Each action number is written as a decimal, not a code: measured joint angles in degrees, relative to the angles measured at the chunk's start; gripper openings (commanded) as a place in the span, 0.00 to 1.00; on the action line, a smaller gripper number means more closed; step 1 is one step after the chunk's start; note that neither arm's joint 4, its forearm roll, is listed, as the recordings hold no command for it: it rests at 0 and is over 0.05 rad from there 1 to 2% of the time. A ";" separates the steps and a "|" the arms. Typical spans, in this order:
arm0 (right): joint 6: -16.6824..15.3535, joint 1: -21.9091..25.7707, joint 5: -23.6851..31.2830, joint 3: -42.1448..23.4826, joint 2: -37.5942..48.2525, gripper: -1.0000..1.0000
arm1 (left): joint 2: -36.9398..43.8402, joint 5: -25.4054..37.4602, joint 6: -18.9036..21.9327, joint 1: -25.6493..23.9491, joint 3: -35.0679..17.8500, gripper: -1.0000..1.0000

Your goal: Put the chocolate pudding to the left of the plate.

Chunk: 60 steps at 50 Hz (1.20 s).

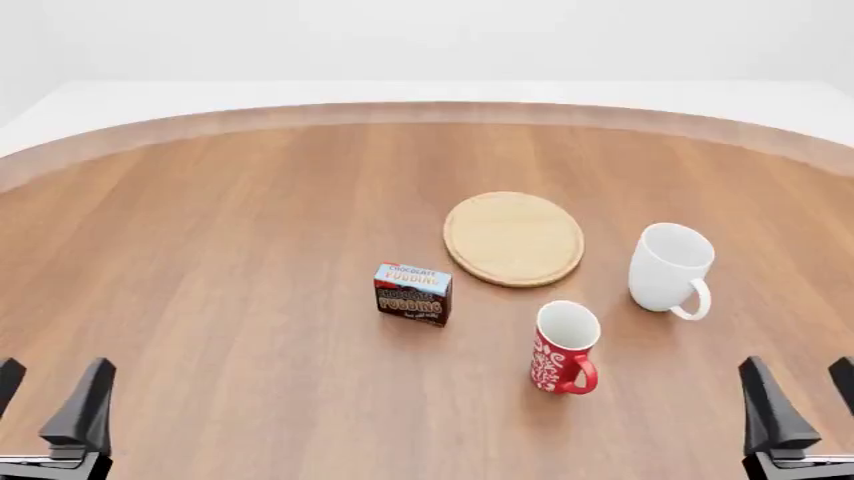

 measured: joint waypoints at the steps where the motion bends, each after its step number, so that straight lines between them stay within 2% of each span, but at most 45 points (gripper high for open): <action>1: 0.00 -0.01 0.01 -0.03 0.01 1.00 | 0.00 0.00 0.00 0.00 0.00 1.00; 18: 0.46 -0.54 1.62 -2.01 0.40 1.00 | 0.00 0.00 0.00 0.00 0.00 1.00; 23: -0.60 0.48 2.91 -5.59 2.30 1.00 | 0.00 0.00 0.00 0.00 0.00 1.00; 29: -2.65 2.25 3.69 -12.63 9.18 1.00 | 0.00 0.00 0.00 0.00 0.00 1.00; 35: -5.56 3.78 4.64 -20.37 17.18 1.00 | 0.00 0.00 0.00 0.00 0.00 1.00; 43: -12.23 6.58 7.53 -30.92 27.31 1.00 | 0.00 0.00 0.00 0.00 0.00 1.00; 60: -23.72 15.08 18.29 -48.83 46.08 1.00 | 0.00 0.00 0.00 0.00 0.00 1.00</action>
